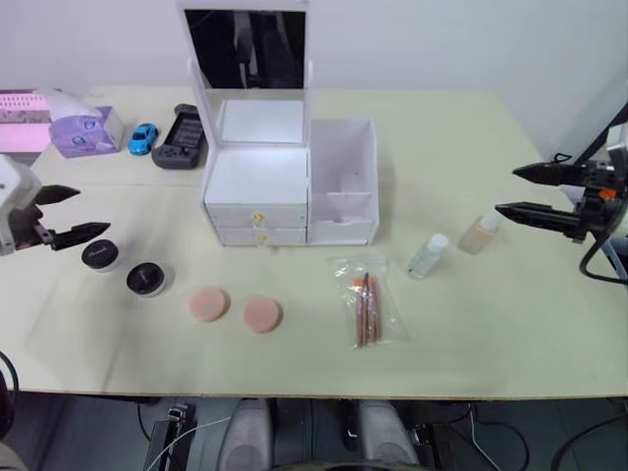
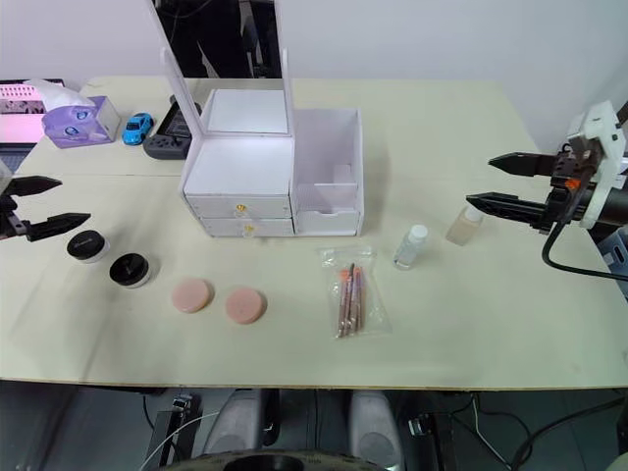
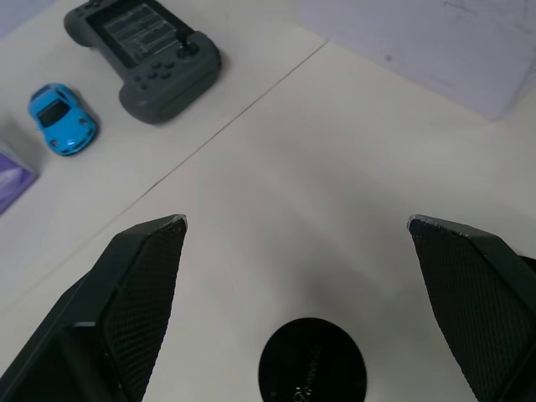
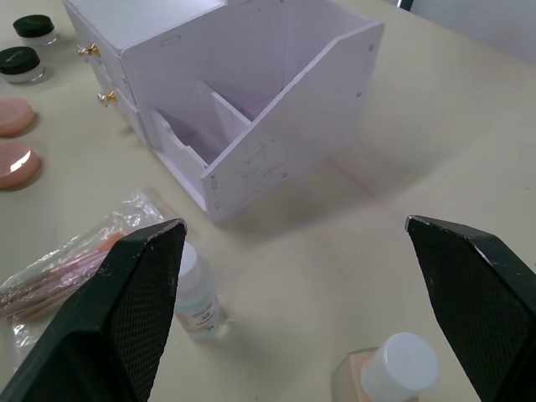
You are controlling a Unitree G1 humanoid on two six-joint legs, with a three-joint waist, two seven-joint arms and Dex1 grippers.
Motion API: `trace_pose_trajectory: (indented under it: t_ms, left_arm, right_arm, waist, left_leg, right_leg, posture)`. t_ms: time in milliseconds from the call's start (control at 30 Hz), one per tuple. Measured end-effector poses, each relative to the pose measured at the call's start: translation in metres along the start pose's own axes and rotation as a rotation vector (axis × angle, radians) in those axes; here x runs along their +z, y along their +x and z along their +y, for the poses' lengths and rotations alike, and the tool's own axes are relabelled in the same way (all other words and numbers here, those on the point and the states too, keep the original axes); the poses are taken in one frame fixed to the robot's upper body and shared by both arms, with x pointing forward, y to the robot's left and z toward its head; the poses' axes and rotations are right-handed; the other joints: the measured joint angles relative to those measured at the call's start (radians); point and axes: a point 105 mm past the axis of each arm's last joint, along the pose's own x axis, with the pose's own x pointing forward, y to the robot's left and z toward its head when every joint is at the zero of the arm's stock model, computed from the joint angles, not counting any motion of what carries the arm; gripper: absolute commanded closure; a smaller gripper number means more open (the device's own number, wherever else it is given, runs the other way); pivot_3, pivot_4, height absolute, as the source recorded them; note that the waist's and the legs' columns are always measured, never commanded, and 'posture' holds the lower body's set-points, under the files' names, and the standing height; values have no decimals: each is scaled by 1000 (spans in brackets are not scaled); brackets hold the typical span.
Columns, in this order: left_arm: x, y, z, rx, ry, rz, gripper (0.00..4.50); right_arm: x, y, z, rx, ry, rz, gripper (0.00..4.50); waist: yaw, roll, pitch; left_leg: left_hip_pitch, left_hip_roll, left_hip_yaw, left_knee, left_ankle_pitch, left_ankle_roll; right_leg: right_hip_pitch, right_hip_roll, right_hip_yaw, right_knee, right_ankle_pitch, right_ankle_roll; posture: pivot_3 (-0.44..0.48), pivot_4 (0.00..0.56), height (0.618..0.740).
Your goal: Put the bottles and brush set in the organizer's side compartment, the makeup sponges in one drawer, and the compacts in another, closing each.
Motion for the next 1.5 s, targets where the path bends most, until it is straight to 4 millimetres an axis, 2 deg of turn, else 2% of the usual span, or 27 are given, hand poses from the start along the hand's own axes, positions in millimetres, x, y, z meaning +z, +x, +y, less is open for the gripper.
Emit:
trace_pose_trajectory:
  t_ms: [600,700,833,933,1000,1100,1233,1367,1500]
  left_arm:
    - [9,2,2,-14,-44,-31,57]
    - [15,6,2,-20,-54,-54,57]
    - [38,17,-8,-98,-21,-101,57]
    - [68,34,-25,-207,-27,-183,57]
    - [92,49,-40,-282,-24,-252,57]
    - [120,75,-73,-419,-13,-316,57]
    - [169,105,-135,-644,12,-427,57]
    - [204,110,-173,-761,73,-496,57]
    - [219,108,-202,-883,70,-518,57]
  right_arm:
    - [0,0,0,-2,0,-5,0]
    - [0,0,-2,-17,27,-16,0]
    - [9,-5,-2,-45,45,-51,0]
    - [15,-11,4,-59,50,-70,0]
    - [11,-18,10,-86,62,-58,0]
    - [8,-24,21,-120,74,-44,0]
    - [1,-31,35,-268,47,-49,0]
    - [-6,-35,53,-363,69,-38,0]
    - [-18,-36,71,-465,66,-38,0]
  waist:
    - [-2,0,0]
    - [0,0,0]
    - [1,0,0]
    - [6,-1,0]
    - [13,-1,0]
    - [22,-1,0]
    - [26,-2,0]
    - [16,-2,0]
    - [18,-1,-1]
  left_leg:
    - [0,0,0,1,0,0]
    - [0,0,0,1,0,0]
    - [0,0,0,2,0,0]
    - [0,0,0,2,0,0]
    - [0,0,-1,4,0,0]
    - [-1,0,-1,7,0,0]
    - [-1,-1,-4,12,0,0]
    - [2,-2,-5,11,0,0]
    - [1,-1,-10,10,0,0]
  right_leg:
    - [0,0,0,1,0,0]
    - [0,0,0,1,0,0]
    - [1,0,0,1,0,0]
    - [1,0,0,1,0,1]
    - [2,0,0,2,0,1]
    - [3,0,1,2,0,1]
    - [8,1,1,2,0,2]
    - [10,1,2,2,0,2]
    - [10,4,2,2,-2,5]
  posture:
    - [0,150,729]
    - [0,150,729]
    - [0,150,729]
    - [0,150,729]
    - [0,150,729]
    - [0,150,729]
    - [0,150,729]
    - [0,150,729]
    - [0,150,729]
